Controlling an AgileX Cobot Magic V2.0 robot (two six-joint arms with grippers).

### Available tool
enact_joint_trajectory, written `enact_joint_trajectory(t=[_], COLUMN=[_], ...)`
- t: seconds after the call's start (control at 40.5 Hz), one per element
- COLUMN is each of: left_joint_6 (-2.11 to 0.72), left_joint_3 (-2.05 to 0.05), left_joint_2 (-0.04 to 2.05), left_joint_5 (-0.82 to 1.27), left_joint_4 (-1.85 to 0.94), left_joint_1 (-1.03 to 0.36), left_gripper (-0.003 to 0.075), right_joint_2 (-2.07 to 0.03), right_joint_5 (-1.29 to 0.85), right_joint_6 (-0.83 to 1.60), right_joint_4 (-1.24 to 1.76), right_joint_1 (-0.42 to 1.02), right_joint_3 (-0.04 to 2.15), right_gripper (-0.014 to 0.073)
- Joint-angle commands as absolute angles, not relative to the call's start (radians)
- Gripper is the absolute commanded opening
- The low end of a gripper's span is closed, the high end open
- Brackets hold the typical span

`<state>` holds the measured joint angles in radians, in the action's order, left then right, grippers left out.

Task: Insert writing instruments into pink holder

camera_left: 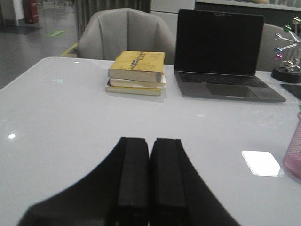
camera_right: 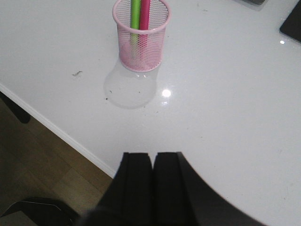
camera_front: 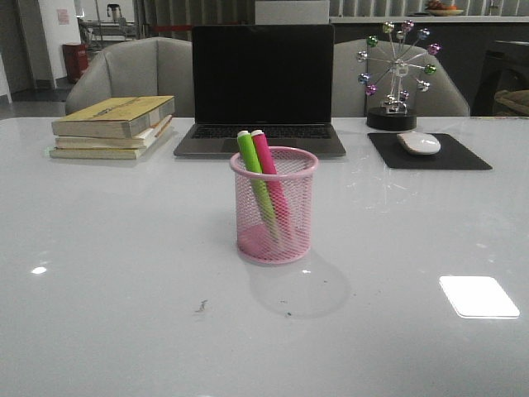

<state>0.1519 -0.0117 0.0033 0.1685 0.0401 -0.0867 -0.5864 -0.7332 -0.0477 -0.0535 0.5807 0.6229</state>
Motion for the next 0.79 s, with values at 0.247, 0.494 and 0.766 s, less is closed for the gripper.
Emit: enact_joint_trajectory(t=[0.247, 0.494, 0.766], left_joint_6=[0.162, 0.162, -0.028], left_joint_3=[0.010, 0.010, 0.010], left_joint_2=[-0.024, -0.024, -0.024], left_joint_5=[0.057, 0.033, -0.029], left_joint_4=[0.030, 0.034, -0.098], left_joint_1=[-0.062, -0.062, -0.062], left_gripper=[0.0092, 0.0092, 0.0092], right_joint_2=[-0.587, -0.587, -0.587], right_joint_5=[-0.672, -0.672, -0.672], right_joint_6=[-0.043, -0.043, -0.043], right_joint_4=[-0.064, -0.064, -0.064], right_joint_1=[0.577, 0.577, 0.577], right_joint_3=[0.649, 0.649, 0.649], right_gripper=[0.0056, 0.0056, 0.0056])
